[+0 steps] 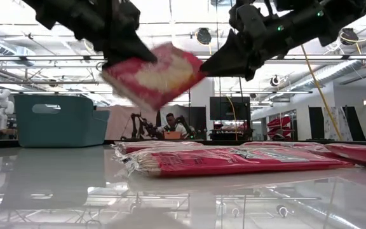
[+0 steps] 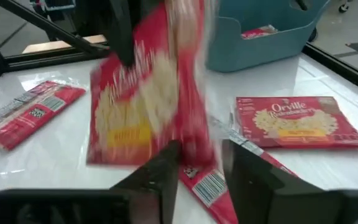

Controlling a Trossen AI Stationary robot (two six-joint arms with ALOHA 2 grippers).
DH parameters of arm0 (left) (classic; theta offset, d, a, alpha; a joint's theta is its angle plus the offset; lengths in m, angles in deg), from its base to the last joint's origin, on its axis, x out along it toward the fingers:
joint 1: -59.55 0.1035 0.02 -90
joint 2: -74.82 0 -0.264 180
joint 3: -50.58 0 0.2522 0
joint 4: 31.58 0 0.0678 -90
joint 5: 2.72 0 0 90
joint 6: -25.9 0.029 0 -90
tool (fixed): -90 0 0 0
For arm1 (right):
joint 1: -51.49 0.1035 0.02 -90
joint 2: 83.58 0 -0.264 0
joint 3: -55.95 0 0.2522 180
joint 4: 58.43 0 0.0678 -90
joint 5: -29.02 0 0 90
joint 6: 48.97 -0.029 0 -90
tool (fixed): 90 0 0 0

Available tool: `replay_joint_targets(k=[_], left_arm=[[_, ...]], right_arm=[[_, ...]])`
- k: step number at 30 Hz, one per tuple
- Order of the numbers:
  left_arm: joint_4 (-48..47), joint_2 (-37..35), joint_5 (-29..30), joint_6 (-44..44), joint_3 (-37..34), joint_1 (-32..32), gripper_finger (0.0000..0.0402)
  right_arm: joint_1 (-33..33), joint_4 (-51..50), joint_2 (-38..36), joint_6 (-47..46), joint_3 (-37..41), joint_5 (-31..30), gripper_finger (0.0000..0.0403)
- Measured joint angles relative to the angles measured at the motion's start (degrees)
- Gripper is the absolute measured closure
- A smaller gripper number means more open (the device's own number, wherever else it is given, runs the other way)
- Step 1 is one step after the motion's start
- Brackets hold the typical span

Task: Sort popcorn bags into baskets
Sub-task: Stack the red popcorn bag on top of the other red popcorn bag into the blue bin

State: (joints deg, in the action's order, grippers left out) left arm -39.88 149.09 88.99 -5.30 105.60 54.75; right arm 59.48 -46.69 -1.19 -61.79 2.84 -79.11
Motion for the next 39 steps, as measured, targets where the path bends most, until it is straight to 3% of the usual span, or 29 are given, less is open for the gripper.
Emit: replay_joint_targets(k=[12,23,39], left_arm=[[-8.3,-17.6,1.4,4.6,0.1,3.4,0.0385],[-14.7,-31.2,4.1,6.9,0.1,16.2,0.0385],[-28.3,-32.6,-0.5,11.9,7.0,41.6,0.0385]], right_arm=[[0.4,-4.0,-8.2,-1.8,3.7,-1.6,0.0223],[5.7,-3.1,-9.9,-2.8,9.3,-1.5,0.0218],[10.2,0.4,-9.9,-0.8,10.3,-1.6,0.0218]])
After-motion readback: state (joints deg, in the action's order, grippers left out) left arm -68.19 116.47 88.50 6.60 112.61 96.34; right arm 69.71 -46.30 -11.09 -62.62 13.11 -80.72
